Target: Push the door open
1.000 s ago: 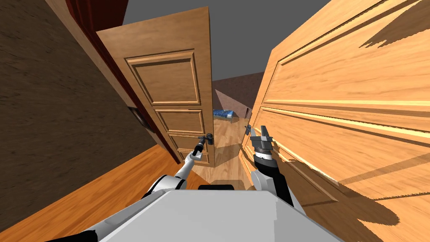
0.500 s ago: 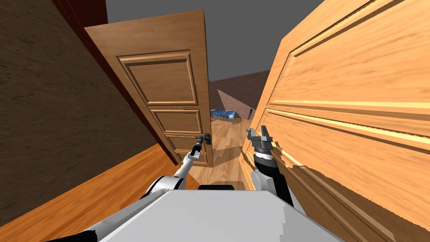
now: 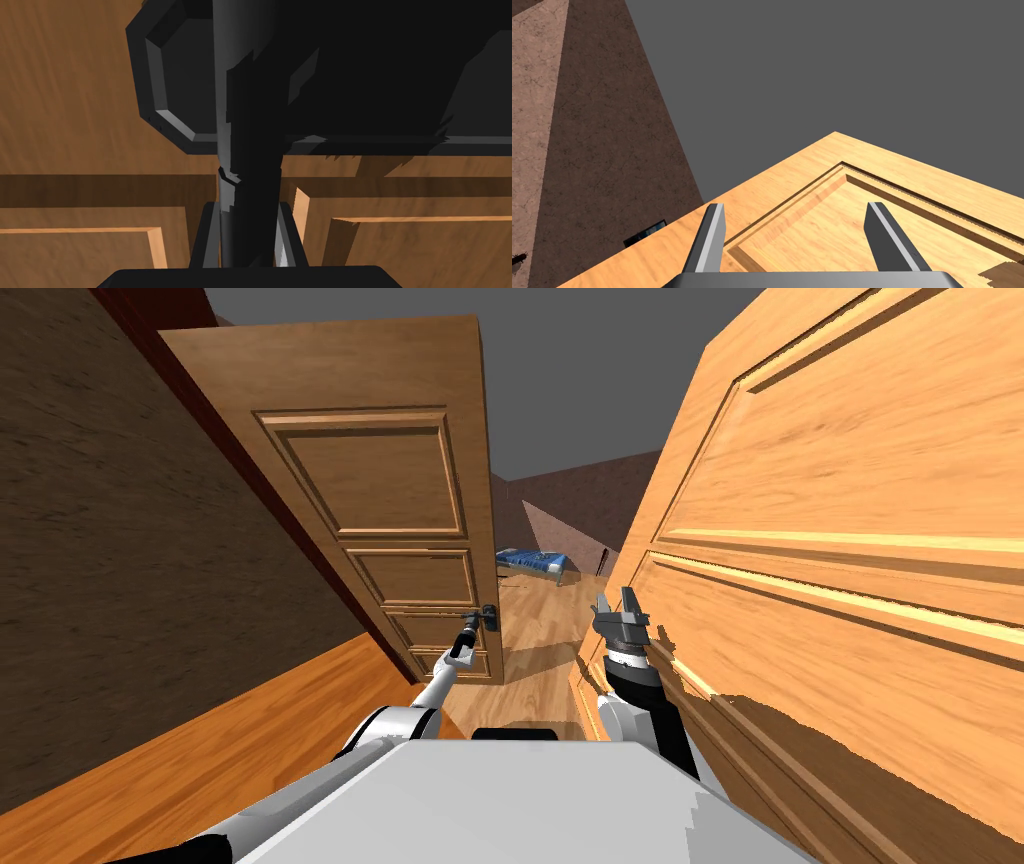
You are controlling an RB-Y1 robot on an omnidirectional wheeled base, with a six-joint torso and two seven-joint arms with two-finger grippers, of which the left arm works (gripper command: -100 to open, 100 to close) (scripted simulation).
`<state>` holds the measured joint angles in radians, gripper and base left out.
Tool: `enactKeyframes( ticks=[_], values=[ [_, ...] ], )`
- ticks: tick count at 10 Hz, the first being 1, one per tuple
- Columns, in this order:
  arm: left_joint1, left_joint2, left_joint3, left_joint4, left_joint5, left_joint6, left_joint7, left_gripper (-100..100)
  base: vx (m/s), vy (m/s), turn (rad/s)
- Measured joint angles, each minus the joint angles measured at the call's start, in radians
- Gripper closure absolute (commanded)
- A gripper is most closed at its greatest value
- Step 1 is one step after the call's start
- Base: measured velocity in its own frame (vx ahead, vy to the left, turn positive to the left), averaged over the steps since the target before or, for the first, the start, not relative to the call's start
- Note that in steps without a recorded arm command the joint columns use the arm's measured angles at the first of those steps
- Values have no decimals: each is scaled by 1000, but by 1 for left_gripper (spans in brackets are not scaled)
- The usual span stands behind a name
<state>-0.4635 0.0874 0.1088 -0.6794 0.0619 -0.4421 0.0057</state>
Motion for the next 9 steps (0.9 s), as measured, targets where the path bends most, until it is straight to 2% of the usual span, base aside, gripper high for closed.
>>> enactKeyframes(
  ticks=[2, 5, 7, 8, 9],
  values=[
    [-3, 5, 11, 6, 3, -3, -3, 100, 92, -7, 83],
    [-10, -6, 21, 37, 6, -9, -23, 100, 192, 15, 57],
    [-6, -6, 24, 13, 7, 0, -30, 100, 186, 5, 92],
    [-16, -2, 30, 27, 9, -7, -35, 100, 173, 28, 160],
    [-10, -1, 36, 15, 10, -8, -42, 100, 189, 12, 178]
  ],
)
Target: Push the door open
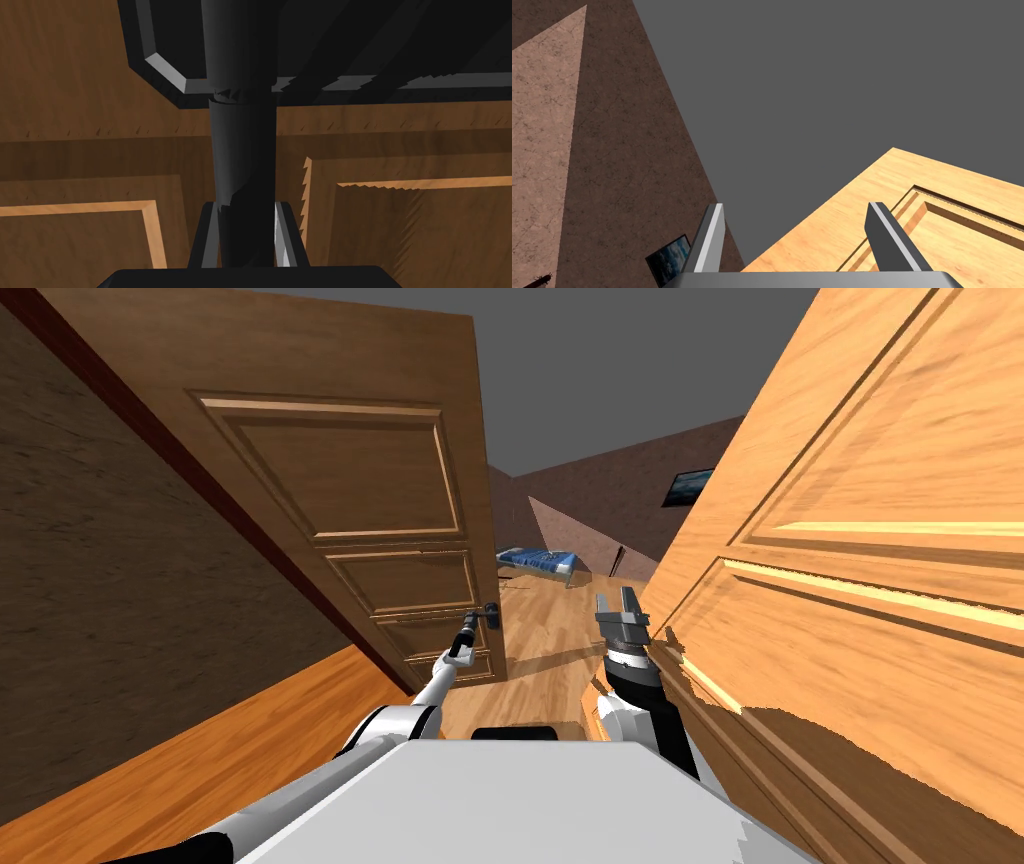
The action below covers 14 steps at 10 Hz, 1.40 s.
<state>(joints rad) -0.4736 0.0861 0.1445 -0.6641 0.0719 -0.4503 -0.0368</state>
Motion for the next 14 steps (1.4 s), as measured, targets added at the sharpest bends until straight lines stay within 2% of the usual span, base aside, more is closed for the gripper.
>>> enactKeyframes(
  ticks=[2, 3, 4, 5, 6, 7, 8, 9, 11, 12, 14],
  values=[
    [-2, -15, 16, -8, 3, 9, -27, 100, 166, 18, 100],
    [-6, -14, 22, 4, 4, 1, -35, 100, 142, 21, 112],
    [0, -20, 32, -5, 5, -1, -48, 100, 153, -15, 132],
    [-18, -22, 42, 20, 8, -7, -59, 100, 184, -14, 159],
    [-20, -23, 51, 28, 10, -13, -68, 100, 185, -9, 131],
    [-17, -31, 60, 23, 12, -15, -82, 100, 195, -42, 159],
    [-28, -30, 66, 37, 14, -16, -89, 100, 135, -41, 45],
    [-10, -31, 67, -1, 14, -2, -90, 100, 110, -21, 111],
    [-26, -36, 92, 12, 19, -10, -113, 100, 173, -28, 262],
    [-28, -36, 108, 14, 23, -14, -127, -100, 121, -5, 246],
    [-26, -30, 100, 9, 23, -14, -133, -100, 8, -37, 285]
  ],
)
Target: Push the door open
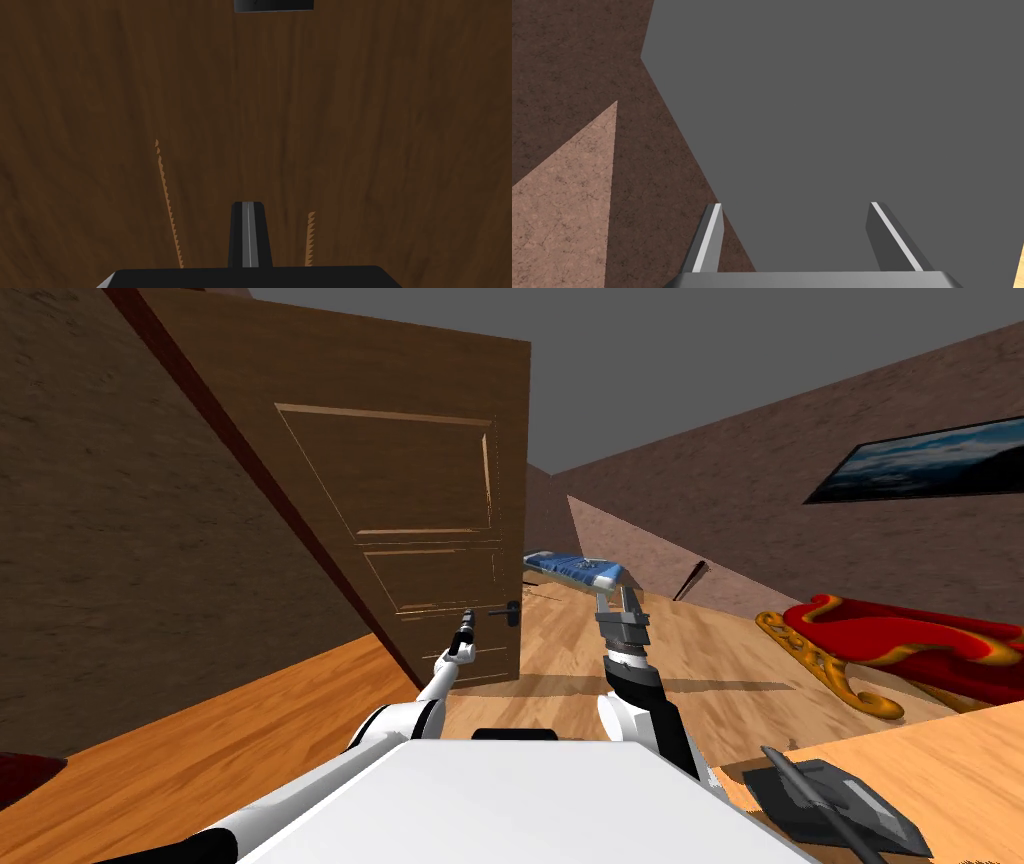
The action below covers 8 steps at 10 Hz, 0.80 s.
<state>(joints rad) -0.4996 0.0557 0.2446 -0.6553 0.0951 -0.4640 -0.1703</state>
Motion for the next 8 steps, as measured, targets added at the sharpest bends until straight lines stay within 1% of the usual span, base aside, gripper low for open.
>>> enactKeyframes(
  ticks=[1, 2, 3, 4, 5, 6, 8],
  values=[
    [27, -18, -10, -47, -2, 18, -5, -100, -54, -104, 71],
    [15, -20, -13, -28, -1, 16, -6, -100, -88, -112, 40],
    [5, -32, -12, -9, -1, 6, -10, -100, -120, -125, 58],
    [9, -46, -15, -16, -1, 5, -13, -100, -130, -141, 40],
    [5, -57, -15, -13, -1, 7, -17, -100, -122, -146, 18],
    [7, -62, -18, -16, -1, 9, -15, -100, -143, -164, 8],
    [9, -79, -21, -18, -1, 9, -14, -100, -142, -159, -6]
  ],
)
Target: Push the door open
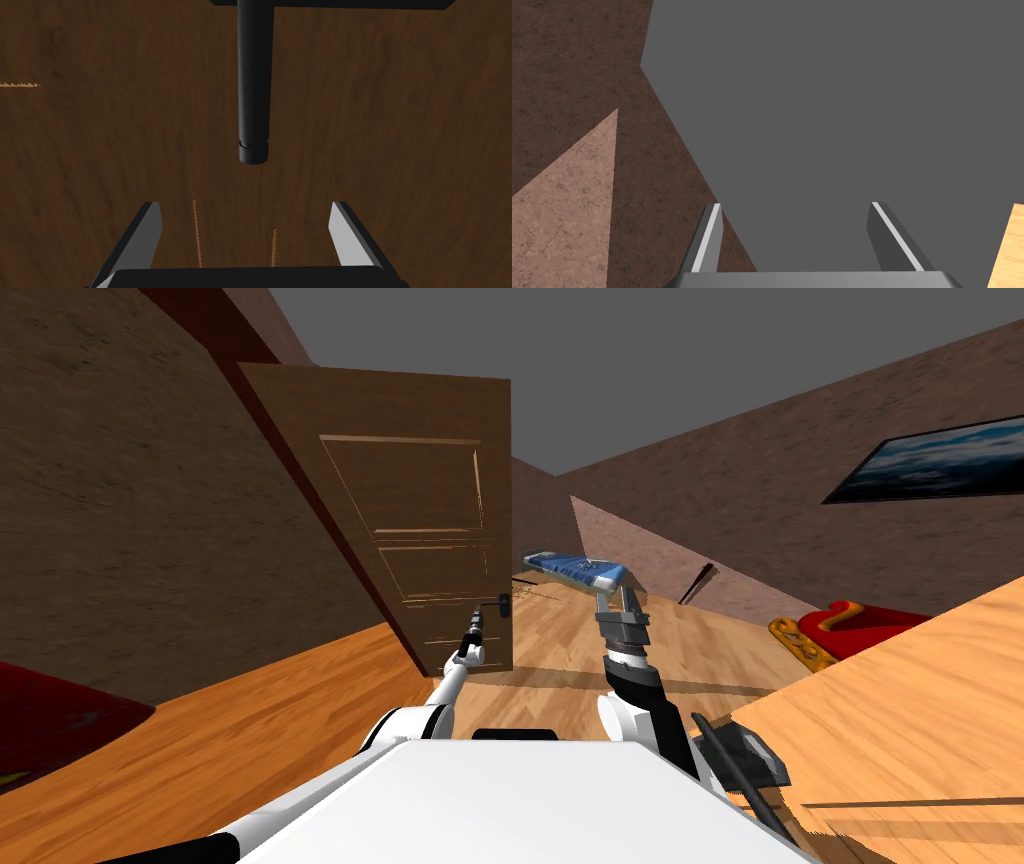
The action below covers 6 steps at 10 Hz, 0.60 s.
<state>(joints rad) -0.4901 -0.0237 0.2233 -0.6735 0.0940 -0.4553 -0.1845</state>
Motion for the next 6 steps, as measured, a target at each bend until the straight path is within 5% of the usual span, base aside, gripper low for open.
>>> enactKeyframes(
  ticks=[6],
  values=[
    [4, -26, -2, -6, 0, 2, -4, -100, -72, -96, 1]
  ],
)
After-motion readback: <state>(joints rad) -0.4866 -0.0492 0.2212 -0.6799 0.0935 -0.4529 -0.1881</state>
